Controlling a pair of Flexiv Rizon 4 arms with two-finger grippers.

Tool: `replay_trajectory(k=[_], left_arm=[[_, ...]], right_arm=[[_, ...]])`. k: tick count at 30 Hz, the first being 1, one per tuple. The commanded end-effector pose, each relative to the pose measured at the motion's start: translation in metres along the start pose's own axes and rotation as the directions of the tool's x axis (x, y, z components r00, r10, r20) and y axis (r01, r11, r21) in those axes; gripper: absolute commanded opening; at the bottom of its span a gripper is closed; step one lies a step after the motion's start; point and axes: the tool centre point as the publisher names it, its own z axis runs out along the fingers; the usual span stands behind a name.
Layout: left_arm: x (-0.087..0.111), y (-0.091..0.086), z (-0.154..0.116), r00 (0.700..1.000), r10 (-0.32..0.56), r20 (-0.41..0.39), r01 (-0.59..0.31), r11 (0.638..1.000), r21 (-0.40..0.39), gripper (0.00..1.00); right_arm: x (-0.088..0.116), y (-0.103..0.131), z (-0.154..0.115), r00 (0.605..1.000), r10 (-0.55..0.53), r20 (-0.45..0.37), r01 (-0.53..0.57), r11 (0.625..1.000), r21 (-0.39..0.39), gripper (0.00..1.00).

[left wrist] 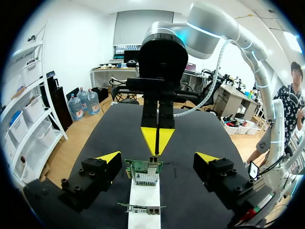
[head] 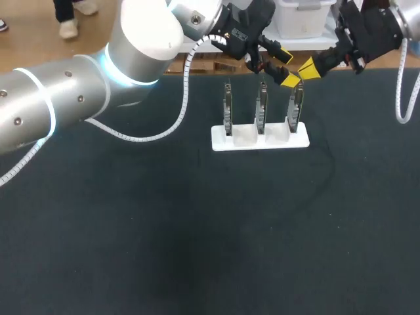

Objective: Pick up the optical module with the left hand, and insert it into the network port with the right hand.

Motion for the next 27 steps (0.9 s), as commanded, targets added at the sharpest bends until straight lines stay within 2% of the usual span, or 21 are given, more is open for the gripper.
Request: replay_trajectory(k=[1,27], left_arm=[[0.0002,-0.0004,-0.0002,1.0,0.001,0.0,-0.001,1.0,-0.001,1.0],[0.0002,-0.0004,-0.0002,1.0,0.001,0.0,-0.001,1.0,-0.001,1.0]], right_arm=[[-0.0006,0.0033,0.0001,1.0,0.001,-0.001,-0.001,1.0,0.006,0.0],[-0.0009,0.0005,0.0035,1.0,0.006,-0.005,-0.006,1.0,0.007,0.0]])
